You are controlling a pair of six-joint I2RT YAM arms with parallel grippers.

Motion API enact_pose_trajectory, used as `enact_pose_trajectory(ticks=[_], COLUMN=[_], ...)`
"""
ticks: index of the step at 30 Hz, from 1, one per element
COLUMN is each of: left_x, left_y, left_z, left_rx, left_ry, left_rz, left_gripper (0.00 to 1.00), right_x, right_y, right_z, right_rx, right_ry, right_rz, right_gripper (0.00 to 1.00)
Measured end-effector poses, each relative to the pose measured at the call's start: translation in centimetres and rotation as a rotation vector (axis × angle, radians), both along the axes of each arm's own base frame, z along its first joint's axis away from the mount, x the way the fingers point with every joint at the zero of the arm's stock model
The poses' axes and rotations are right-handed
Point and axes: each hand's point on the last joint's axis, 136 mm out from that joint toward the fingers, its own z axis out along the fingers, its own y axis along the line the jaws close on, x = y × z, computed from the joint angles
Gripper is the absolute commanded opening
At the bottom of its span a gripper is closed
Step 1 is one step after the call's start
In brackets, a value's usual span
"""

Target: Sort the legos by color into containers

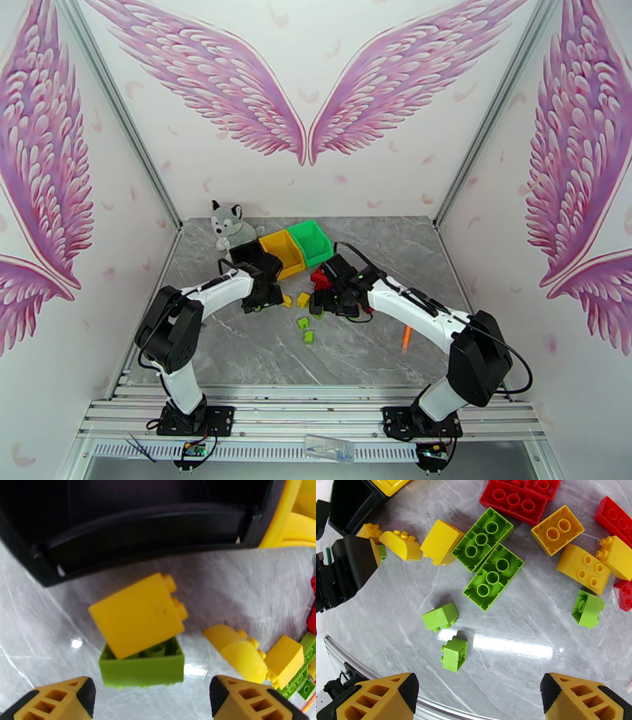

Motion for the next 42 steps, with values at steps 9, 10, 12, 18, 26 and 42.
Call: enact_pose_trajectory(ticks=[9, 10, 12, 18, 26, 42], left_x=[0.6, 0.7, 0.7, 0.8, 1.0, 2.1], left_y=[0.7, 0.8, 0.9, 0.8, 0.5, 2.2], left_z=[-0.6, -0.6, -0.6, -0.7, -0.6, 7.2], left_rx=[0.013, 0.014, 0.013, 0.01, -0.009, -0.118], left_ry=[0.013, 0.013, 0.013, 0.01, 0.006, -0.164], left_rz=[-0.001, -0.002, -0.005, -0.007, -0.008, 0.063], left_gripper=[0.68, 0.66, 0.63, 0.54, 0.46, 0.47], right_x=[0.1, 0.1, 0.2, 0.8, 1.9, 2.8], right_y=[-0.6, -0.7, -0.9, -1.6, -2.2, 3.6], right_z=[0.7, 0.7, 0.9, 2.2, 3.1, 2.2], right_rx=[-0.013, -0.017, -0.025, -0.061, -0.095, 0.077], right_ry=[-0.022, -0.026, -0.029, -0.05, -0.101, -0.029], right_rz=[-0.019, -0.025, -0.039, -0.078, -0.107, 0.06], right_gripper=[0.87, 0.88, 0.88, 0.89, 0.96, 0.88])
